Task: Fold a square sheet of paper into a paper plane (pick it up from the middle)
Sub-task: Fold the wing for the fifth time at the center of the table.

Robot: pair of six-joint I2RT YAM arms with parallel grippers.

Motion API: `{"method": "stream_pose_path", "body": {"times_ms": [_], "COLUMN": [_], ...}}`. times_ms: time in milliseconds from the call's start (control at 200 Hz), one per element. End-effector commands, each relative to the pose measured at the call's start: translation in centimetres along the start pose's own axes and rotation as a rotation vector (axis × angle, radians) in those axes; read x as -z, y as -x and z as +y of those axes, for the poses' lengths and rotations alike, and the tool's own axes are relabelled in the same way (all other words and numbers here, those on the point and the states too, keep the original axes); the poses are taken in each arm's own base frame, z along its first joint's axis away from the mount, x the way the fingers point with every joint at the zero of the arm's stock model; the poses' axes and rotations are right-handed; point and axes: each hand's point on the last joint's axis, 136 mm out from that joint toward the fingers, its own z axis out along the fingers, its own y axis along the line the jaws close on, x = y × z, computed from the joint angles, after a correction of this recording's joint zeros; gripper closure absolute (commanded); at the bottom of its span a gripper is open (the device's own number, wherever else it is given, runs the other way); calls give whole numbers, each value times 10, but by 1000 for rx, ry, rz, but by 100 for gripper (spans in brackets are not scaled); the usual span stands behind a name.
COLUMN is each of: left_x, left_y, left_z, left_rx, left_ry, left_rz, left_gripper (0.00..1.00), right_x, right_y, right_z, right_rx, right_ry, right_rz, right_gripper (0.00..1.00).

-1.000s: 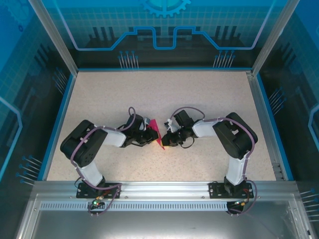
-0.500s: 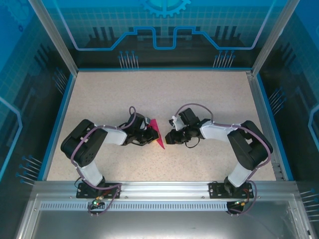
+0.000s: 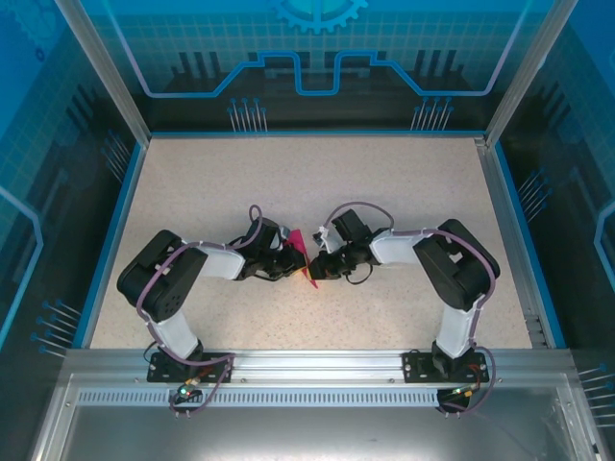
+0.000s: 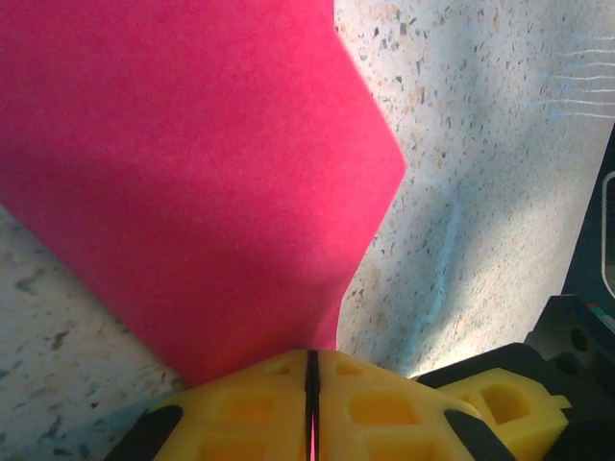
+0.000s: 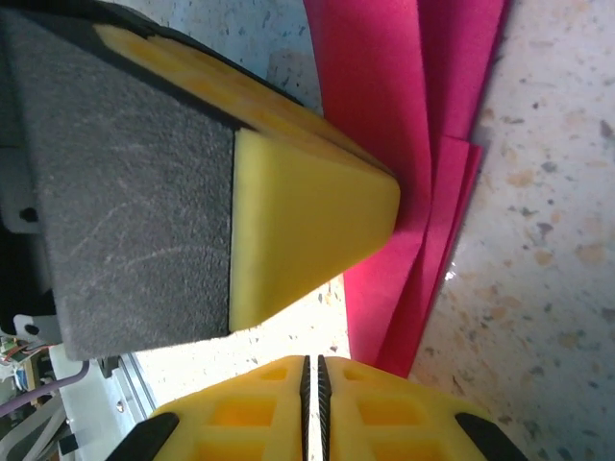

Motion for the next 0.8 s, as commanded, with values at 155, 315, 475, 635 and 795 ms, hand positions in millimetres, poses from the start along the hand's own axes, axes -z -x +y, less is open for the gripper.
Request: {"method": "stream_pose_path", "body": {"times_ms": [155,315,475,635,795], "left_x": [3,4,4,3,2], "left_y": [-9,-8,-7,-7,-7], "left_z": [18,17,17,19,21], "left_rx": [12,16,15,19,24], "left_ry": [76,78,82,90,100], "left_rz": [12,5,1,5,4], "left_gripper": [87,87,87,87,87], "right_x": [-13,-13,-8,-8,-5], "right_y": [-10,-22,-29,-42,-52], "right_z": [-1,-10,-11,-7,-16], "right_rx": [-9,-15,-4,14,4], "right_ry": [24,-22,-48,-49,-106], "right_rz": [64,88,96,147,164], "right_gripper": [87,87,87,87,87]}}
